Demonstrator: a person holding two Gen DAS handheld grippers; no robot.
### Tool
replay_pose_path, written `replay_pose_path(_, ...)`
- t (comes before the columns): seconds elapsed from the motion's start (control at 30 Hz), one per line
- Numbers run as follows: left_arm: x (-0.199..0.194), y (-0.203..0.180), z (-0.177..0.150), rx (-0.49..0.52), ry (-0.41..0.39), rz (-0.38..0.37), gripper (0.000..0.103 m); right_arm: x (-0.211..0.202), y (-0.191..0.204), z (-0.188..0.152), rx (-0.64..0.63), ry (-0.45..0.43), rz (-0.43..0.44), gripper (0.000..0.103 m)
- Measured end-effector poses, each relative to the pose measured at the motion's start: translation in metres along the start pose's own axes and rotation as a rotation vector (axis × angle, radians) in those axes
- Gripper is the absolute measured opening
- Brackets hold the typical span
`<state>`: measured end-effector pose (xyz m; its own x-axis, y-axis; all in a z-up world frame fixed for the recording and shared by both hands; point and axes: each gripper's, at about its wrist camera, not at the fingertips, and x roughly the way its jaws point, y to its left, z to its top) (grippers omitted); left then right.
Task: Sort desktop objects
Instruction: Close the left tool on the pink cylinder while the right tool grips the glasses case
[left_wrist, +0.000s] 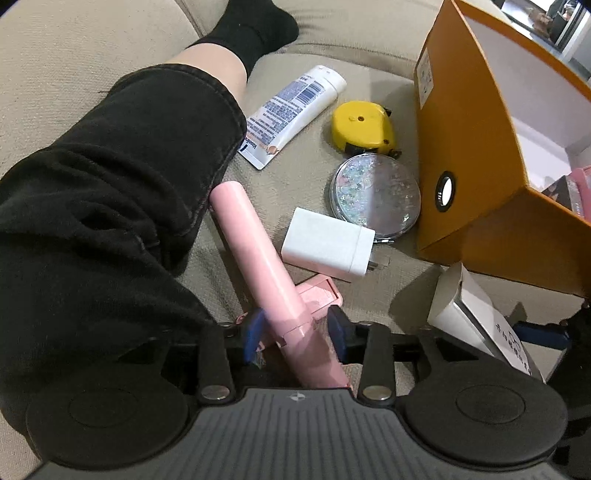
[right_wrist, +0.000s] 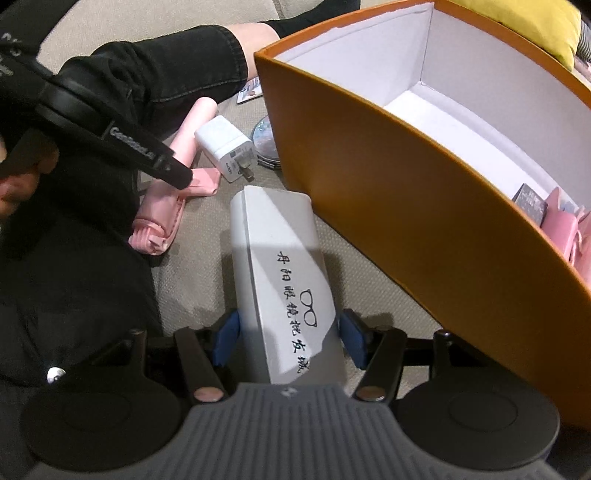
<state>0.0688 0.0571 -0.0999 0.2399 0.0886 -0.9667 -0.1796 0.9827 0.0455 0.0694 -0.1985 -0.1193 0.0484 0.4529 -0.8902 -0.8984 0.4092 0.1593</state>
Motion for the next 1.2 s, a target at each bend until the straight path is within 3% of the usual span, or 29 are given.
replay_pose_path(0.23, 0.018, -0.007, 0.007, -0.010, 0.005, 0.072, 0.048, -0.002, -0.006, -0.001, 0.011, -0.016, 0.027, 0.061)
replay_pose_path(0.4, 0.021, -0.004, 0.006, -0.016, -0.016, 0.052, 0.051, -0.005, -0.012, -0.001, 0.042, -0.025, 0.057, 0.062)
replay_pose_path(0.5, 0.020, 0.000, 0.001, -0.009, -0.039, 0.044, 0.041, -0.005, -0.021, 0.001, 0.090, -0.024, 0.099, 0.062)
replay_pose_path(0.87, 0.005, -0.002, -0.009, 0.037, -0.099, -0.058, 0.037, 0.022, -0.052, 0.009, 0.236, 0.051, 0.252, 0.069)
replay_pose_path(1.03, 0.015, -0.008, -0.005, 0.014, -0.067, -0.039, 0.038, 0.030, -0.037, 0.013, 0.191, 0.071, 0.227, 0.069)
replay_pose_path(1.2, 0.017, -0.005, -0.001, -0.001, -0.084, -0.056, 0.038, 0.036, -0.017, 0.018, 0.113, 0.073, 0.162, 0.067)
